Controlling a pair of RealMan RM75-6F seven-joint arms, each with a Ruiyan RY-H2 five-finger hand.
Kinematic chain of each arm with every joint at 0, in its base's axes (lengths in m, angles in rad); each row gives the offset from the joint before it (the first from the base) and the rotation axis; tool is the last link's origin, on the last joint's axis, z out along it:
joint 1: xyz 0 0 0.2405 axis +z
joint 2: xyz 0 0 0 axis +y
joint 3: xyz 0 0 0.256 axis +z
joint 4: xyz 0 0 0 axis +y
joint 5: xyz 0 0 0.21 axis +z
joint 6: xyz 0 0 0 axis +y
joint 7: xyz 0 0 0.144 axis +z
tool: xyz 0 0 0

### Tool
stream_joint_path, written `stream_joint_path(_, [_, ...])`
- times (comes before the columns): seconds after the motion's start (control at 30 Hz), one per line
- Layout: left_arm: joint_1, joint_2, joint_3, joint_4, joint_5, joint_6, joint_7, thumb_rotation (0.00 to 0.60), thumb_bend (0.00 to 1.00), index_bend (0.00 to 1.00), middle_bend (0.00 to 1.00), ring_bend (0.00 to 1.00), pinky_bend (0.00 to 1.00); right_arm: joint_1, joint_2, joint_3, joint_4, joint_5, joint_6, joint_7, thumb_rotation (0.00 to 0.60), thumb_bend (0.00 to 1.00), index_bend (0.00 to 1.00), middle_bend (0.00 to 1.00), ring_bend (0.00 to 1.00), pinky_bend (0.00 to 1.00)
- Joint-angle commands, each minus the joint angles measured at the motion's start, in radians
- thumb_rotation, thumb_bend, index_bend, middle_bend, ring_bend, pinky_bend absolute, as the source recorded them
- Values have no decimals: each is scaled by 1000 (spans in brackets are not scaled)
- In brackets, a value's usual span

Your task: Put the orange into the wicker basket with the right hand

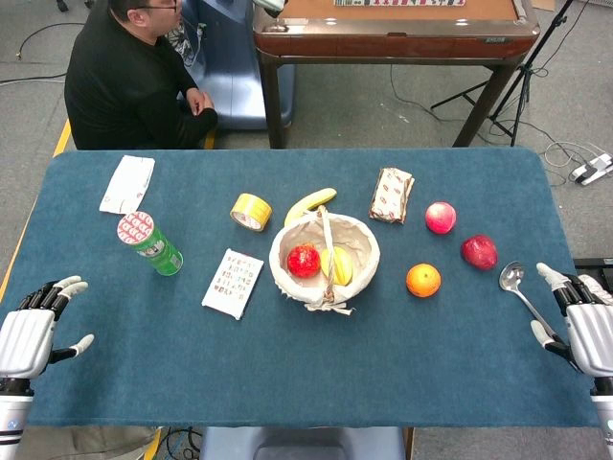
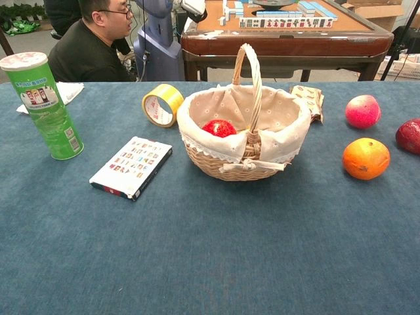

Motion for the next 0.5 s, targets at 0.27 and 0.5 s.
stream_joint_path(0.27, [4, 1, 3, -3, 2, 5, 2, 600, 171, 281, 195, 175, 226, 3, 5, 0, 0, -11, 2, 2, 600, 292, 98, 203, 160, 442])
stream_joint_path(0.5, [3, 0, 2, -4, 3, 4, 1, 600, 171, 281, 195, 175, 226, 43, 12, 7, -29, -4, -60, -34, 600, 277, 98, 201, 161, 439])
